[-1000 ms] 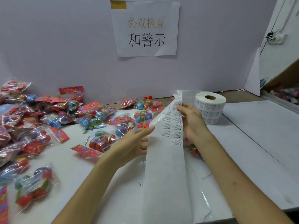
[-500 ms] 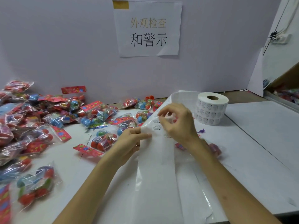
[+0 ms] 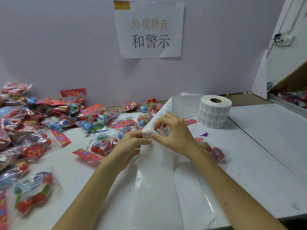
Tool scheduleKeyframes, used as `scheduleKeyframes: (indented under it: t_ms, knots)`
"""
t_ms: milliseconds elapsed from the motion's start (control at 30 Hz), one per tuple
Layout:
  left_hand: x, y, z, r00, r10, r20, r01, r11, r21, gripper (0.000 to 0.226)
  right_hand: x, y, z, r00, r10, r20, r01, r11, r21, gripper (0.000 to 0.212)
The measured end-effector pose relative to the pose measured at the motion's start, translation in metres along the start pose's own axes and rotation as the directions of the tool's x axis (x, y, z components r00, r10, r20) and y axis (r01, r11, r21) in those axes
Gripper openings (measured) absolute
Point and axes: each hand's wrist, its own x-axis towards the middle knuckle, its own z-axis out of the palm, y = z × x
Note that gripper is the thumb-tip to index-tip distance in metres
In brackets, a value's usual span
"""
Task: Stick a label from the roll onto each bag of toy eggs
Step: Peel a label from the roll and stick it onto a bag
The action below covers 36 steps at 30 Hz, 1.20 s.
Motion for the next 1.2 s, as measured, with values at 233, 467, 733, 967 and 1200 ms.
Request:
scheduleKeyframes:
  t_ms: [233,467,733,967,1200]
  knots:
    - [0.0,-0.001,0.003,1.0,0.005,-0.029,-0.004,0.999,0.034,0.04,-0.001,-0.002,-0.002,0.999,-0.005,-0.033,0.009,0.994,0.113,0.011]
    - [-0.001,0.0,0.005,1.0,-0.014,-0.028,0.016,0.997,0.081,0.045,0.0,0.003,-0.001,0.998,0.034,-0.044,-0.028,0.992,0.12,0.012]
    - [0.0,0.001,0.009,0.999,-0.021,0.028,0.019,0.998,0.06,0.053,0.001,0.007,-0.008,0.992,0.114,-0.048,-0.105,0.981,0.165,0.014]
    - [0.002,0.0,0.007,1.0,0.013,0.019,-0.013,1.0,0.022,0.057,0.001,0.01,-0.005,0.992,0.115,0.052,-0.118,0.99,0.076,0.019]
    - [0.003,0.001,0.007,1.0,0.005,0.02,-0.005,1.0,0.005,0.058,0.002,0.017,-0.005,0.986,0.164,-0.014,-0.163,0.983,0.09,0.013]
